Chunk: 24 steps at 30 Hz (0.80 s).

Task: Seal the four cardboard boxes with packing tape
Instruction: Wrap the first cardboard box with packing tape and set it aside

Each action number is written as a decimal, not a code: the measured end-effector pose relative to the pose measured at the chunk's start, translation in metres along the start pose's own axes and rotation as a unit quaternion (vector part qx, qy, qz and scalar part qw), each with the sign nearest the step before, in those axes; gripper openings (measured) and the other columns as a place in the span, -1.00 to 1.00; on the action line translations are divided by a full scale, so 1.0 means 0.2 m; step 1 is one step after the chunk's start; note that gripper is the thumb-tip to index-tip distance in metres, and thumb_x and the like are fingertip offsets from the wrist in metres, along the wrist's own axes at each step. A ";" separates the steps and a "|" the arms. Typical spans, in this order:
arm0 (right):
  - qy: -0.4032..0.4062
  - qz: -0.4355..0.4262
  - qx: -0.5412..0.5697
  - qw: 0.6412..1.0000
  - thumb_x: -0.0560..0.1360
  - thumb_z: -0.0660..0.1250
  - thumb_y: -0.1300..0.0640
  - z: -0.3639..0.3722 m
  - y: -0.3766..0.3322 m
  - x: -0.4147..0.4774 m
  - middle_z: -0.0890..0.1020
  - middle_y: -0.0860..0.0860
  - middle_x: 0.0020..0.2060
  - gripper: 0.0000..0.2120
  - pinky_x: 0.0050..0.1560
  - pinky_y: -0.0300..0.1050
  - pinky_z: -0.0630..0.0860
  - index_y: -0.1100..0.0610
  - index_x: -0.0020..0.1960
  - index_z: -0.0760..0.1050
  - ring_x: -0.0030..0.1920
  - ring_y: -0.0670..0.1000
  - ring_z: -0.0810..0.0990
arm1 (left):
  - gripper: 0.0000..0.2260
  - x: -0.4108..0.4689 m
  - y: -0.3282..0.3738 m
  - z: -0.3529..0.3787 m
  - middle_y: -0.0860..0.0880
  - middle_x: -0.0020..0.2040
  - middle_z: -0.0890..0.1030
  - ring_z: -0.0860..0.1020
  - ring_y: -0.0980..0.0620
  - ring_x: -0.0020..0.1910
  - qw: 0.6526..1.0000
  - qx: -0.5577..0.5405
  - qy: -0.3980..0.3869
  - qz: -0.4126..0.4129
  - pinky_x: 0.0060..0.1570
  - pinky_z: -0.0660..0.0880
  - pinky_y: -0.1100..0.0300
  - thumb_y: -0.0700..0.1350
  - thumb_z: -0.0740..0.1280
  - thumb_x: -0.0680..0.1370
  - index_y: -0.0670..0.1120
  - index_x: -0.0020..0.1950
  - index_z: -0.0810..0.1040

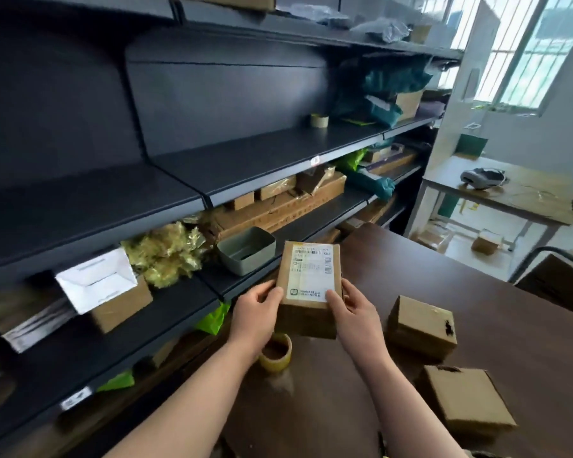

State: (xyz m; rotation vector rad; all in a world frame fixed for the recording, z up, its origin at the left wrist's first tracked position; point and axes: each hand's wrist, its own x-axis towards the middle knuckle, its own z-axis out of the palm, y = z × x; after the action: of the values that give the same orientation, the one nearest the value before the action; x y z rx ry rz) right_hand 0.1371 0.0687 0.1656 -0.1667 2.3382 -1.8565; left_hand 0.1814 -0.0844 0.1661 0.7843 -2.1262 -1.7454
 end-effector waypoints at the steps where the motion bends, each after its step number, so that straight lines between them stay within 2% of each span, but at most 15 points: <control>1: -0.016 -0.014 -0.001 1.000 0.58 0.27 -0.06 0.03 -0.05 -0.02 0.58 -0.11 0.15 -0.53 0.01 -0.11 0.64 -0.09 0.47 0.30 0.08 -0.12 0.59 | -0.69 -0.03 0.02 -0.06 0.03 0.12 0.60 0.56 0.10 0.03 0.999 -0.020 0.024 0.006 -0.11 0.55 0.26 -0.01 0.27 0.60 -0.03 0.32 0.53; 3: -0.048 -0.042 0.009 0.998 0.58 0.26 -0.06 0.09 -0.15 -0.06 0.60 -0.19 0.07 -0.56 -0.10 -0.18 0.64 -0.12 0.45 0.33 -0.01 -0.18 0.62 | -0.69 -0.09 0.06 -0.18 0.02 0.14 0.62 0.58 0.08 0.07 0.997 -0.044 0.064 0.013 0.04 0.58 0.12 0.00 0.28 0.58 -0.02 0.31 0.53; 5: -0.075 -0.060 0.026 0.995 0.58 0.27 -0.06 0.17 -0.25 -0.11 0.63 -0.22 0.00 -0.61 -0.16 -0.17 0.64 -0.15 0.40 0.37 -0.09 -0.20 0.66 | -0.69 -0.16 0.09 -0.31 0.04 0.14 0.62 0.57 0.10 0.09 0.993 -0.056 0.097 0.027 0.04 0.56 0.15 0.02 0.28 0.59 0.00 0.31 0.53; 8: -0.112 -0.098 0.023 0.989 0.57 0.28 -0.08 0.32 -0.38 -0.19 0.67 -0.19 0.01 -0.60 -0.07 -0.03 0.66 -0.13 0.40 0.41 -0.06 -0.15 0.68 | -0.70 -0.26 0.12 -0.52 0.06 0.13 0.62 0.57 0.13 0.08 0.985 -0.078 0.148 0.046 0.04 0.54 0.18 0.04 0.28 0.58 0.02 0.29 0.55; 12: -0.178 -0.136 0.034 0.974 0.57 0.27 -0.09 0.57 -0.53 -0.33 0.66 -0.18 0.05 -0.62 0.01 -0.04 0.64 -0.16 0.38 0.41 0.01 -0.16 0.66 | -0.70 -0.40 0.14 -0.83 0.07 0.13 0.63 0.57 0.14 0.09 0.971 -0.095 0.211 0.059 0.13 0.55 0.10 0.03 0.27 0.58 -0.01 0.28 0.57; 15: -0.232 -0.164 0.028 0.958 0.58 0.25 -0.10 0.79 -0.64 -0.47 0.64 -0.21 0.06 -0.67 0.05 -0.05 0.63 -0.23 0.34 0.39 0.07 -0.14 0.62 | -0.74 -0.53 0.12 -1.08 0.09 0.09 0.64 0.59 0.15 0.07 0.958 -0.115 0.254 0.065 0.08 0.58 0.09 0.04 0.27 0.59 0.03 0.25 0.57; 18: -0.278 -0.177 0.025 0.944 0.58 0.24 -0.12 1.03 -0.74 -0.66 0.60 -0.27 0.01 -0.77 0.01 -0.11 0.62 -0.29 0.23 0.39 0.02 -0.18 0.60 | -0.73 -0.68 0.08 -1.36 0.11 0.05 0.65 0.59 0.13 0.06 0.941 -0.110 0.313 0.067 0.10 0.58 0.04 0.03 0.26 0.60 0.02 0.26 0.56; 21: -0.327 -0.190 0.026 0.925 0.58 0.22 -0.13 1.29 -0.83 -0.88 0.64 -0.22 0.04 -0.69 0.02 -0.02 0.63 -0.23 0.32 0.43 0.01 -0.14 0.63 | -0.74 -0.86 0.04 -1.65 0.12 0.06 0.64 0.59 0.13 0.08 0.923 -0.100 0.365 0.063 0.12 0.57 0.01 0.06 0.26 0.59 0.05 0.24 0.56; 24: -0.375 -0.207 0.031 0.903 0.59 0.22 -0.12 1.55 -0.90 -1.12 0.63 -0.22 0.10 -0.64 0.05 -0.03 0.63 -0.17 0.37 0.42 0.07 -0.15 0.61 | -0.75 -1.05 -0.02 -1.94 0.10 0.06 0.65 0.60 0.11 0.09 0.903 -0.111 0.411 0.058 0.12 0.57 -0.01 0.05 0.27 0.59 0.04 0.22 0.58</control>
State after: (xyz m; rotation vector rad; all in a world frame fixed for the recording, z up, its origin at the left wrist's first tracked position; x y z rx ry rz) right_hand 0.4141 -0.2286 0.2837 -1.2123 1.7706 -1.5859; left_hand 0.5611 -0.2815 0.2781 1.0549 -1.3487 -1.2303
